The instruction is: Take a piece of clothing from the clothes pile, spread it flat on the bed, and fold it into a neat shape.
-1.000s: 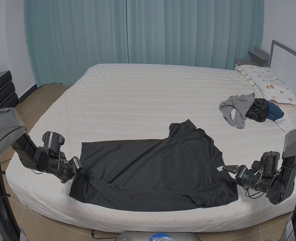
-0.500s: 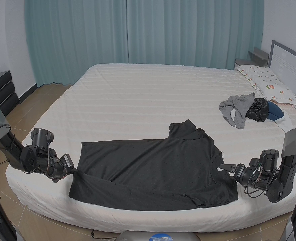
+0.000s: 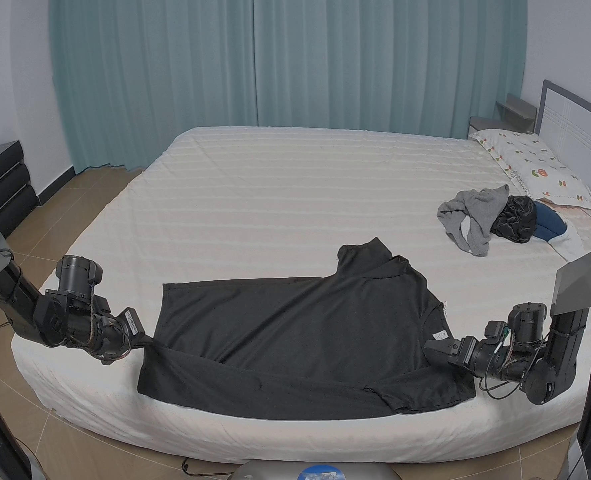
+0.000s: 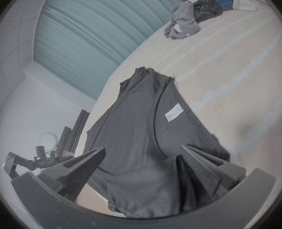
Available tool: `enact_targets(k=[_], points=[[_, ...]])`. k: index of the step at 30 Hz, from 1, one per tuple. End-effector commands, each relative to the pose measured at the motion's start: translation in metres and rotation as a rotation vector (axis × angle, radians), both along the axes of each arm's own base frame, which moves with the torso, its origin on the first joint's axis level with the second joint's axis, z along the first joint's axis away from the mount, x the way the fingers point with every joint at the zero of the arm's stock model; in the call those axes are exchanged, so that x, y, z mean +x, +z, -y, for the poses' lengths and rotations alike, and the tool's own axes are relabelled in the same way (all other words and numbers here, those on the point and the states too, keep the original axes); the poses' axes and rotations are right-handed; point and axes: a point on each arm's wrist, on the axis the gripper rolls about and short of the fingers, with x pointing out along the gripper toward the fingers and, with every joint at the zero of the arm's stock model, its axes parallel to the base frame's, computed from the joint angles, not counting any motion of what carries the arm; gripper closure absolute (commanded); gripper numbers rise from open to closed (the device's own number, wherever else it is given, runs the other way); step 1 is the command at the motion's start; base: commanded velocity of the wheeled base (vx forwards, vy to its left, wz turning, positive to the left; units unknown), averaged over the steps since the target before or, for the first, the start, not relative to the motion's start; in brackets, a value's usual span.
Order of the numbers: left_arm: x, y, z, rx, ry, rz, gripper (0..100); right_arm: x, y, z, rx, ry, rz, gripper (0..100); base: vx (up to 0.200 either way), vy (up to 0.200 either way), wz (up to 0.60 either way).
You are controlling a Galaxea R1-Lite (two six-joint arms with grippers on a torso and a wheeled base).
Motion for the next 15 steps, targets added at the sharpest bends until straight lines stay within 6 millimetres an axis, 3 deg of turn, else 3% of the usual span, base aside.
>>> enact_targets(k=[1, 15], points=[[0.000, 0.000, 0.000, 0.000, -0.002, 0.000, 100, -0.003, -0.004, 0.001, 0.019, 0.029, -0.022, 0, 0.000, 0.000, 0.00], [-0.001, 0.000, 0.001, -0.020, -0.016, 0.000, 100, 0.005, -0.016, 0.010, 0.011, 0.006, -0.026, 0, 0.000, 0.000, 0.00]])
